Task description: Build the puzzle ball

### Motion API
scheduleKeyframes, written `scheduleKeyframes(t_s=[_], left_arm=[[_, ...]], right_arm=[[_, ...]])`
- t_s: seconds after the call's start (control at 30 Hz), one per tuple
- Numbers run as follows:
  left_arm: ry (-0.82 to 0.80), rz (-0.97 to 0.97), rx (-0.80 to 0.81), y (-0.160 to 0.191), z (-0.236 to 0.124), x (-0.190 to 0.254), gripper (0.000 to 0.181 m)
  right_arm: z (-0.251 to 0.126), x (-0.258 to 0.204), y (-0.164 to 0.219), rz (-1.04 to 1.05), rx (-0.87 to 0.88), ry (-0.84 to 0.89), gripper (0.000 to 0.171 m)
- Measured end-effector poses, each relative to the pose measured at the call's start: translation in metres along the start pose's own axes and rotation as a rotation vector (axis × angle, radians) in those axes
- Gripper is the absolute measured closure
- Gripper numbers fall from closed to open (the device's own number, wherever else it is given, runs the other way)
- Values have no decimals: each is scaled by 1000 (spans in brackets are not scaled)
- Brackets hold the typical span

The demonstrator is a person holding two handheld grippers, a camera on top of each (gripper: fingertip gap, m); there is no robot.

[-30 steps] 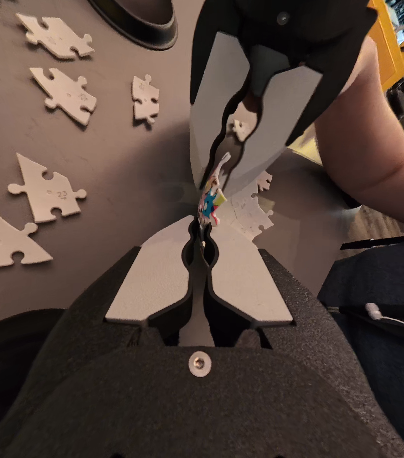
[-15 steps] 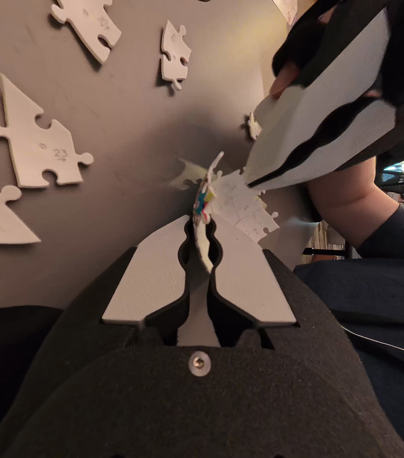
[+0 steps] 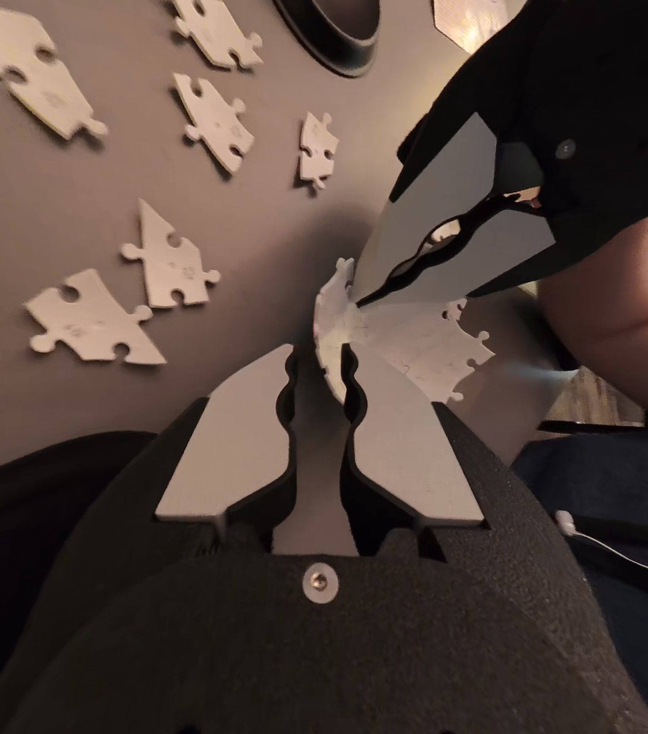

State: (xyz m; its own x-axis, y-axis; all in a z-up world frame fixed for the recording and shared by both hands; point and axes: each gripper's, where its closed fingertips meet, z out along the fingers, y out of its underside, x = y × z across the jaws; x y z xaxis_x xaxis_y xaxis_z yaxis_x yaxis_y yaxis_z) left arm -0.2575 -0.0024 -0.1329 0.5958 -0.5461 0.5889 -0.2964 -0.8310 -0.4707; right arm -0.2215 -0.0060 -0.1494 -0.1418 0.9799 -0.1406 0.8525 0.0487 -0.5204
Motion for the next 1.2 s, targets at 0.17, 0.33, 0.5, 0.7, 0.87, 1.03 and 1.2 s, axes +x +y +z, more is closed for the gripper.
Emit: scheduleKeyframes(t_s=[0.17, 0.33, 0.5, 0.7, 0.87, 1.03, 1.2], left_arm=[[-20, 49, -63, 1, 9, -2, 172], [-15, 64, -94, 1, 16, -2, 177], [-12, 81, -105, -2, 19, 0, 178], [-4, 106, -129, -8, 23, 4, 178], [13, 105, -140, -10, 27, 5, 178], [18, 103, -140, -11, 29, 4, 178], [22, 102, -138, -13, 29, 3, 178]], right_arm=[[1, -3, 3, 6, -71, -37, 170], [-1, 0, 6, 10, -117, -56, 170], [-7, 6, 8, -26, -135, -60, 170], [-5, 4, 10, -151, -164, -54, 170], [-5, 1, 9, -201, -161, -53, 170], [-3, 2, 11, -199, -162, -49, 170], [-2, 3, 12, -207, -171, -34, 170]])
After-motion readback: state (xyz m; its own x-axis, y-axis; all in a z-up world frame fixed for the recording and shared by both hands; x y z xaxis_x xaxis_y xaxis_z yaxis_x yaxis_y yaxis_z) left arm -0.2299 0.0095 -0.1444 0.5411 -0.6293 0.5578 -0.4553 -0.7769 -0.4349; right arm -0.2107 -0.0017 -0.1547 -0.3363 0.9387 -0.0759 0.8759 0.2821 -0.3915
